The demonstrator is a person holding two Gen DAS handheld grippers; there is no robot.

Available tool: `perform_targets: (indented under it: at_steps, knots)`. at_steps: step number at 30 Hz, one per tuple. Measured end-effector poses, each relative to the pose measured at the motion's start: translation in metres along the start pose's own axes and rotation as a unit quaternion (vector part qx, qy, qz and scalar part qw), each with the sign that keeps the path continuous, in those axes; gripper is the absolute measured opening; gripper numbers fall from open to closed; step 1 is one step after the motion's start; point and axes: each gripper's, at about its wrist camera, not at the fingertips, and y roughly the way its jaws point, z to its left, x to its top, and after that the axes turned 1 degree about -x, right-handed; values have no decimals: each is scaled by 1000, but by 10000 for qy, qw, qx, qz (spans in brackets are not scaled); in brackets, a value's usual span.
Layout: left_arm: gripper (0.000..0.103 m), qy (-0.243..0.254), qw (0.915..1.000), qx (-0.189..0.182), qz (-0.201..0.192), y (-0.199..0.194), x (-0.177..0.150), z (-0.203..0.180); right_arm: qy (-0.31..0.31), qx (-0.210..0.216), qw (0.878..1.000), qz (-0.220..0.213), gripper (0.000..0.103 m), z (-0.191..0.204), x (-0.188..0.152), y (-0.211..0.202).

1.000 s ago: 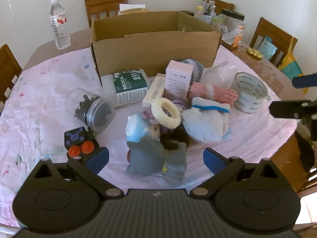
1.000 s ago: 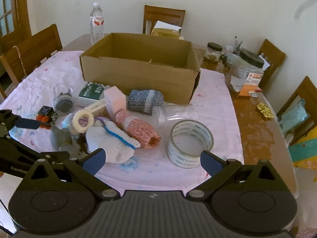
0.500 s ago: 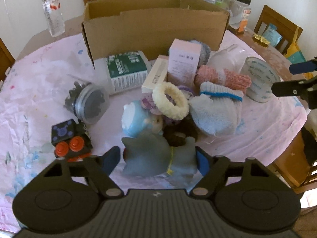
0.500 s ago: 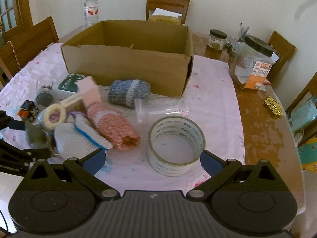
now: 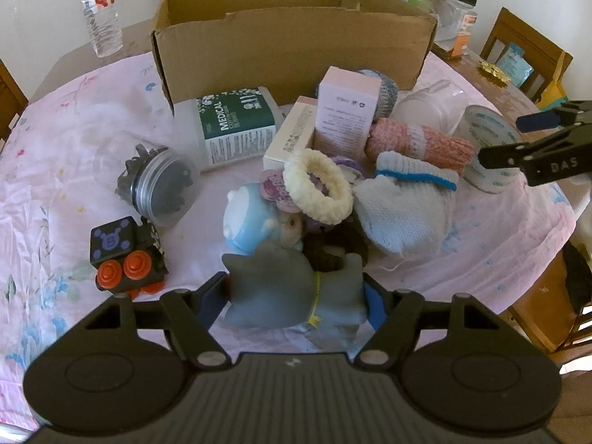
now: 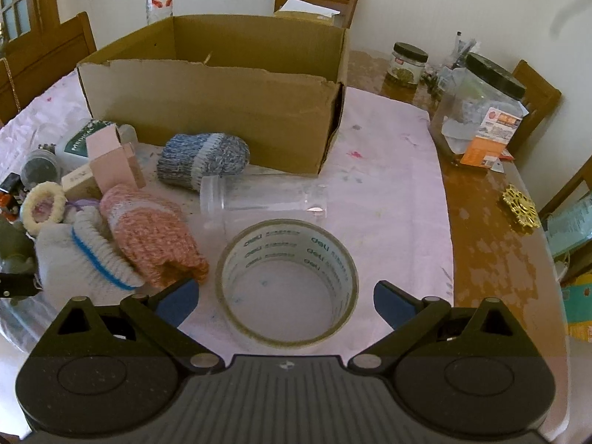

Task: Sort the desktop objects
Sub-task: 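Grasp the grey plush toy with the left tool while the right tool grasps the clear tape roll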

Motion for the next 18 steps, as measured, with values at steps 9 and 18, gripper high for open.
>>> perform_targets:
  at_steps: [9,18]
  knots:
    - [73,-51,10000,49,15,0,0,-2,-142,147,9998,79,88,-3,3,10]
    - [72,-29,10000,14,-49,-14,3,-1,-219,180,9995,132,88,-3,5,4]
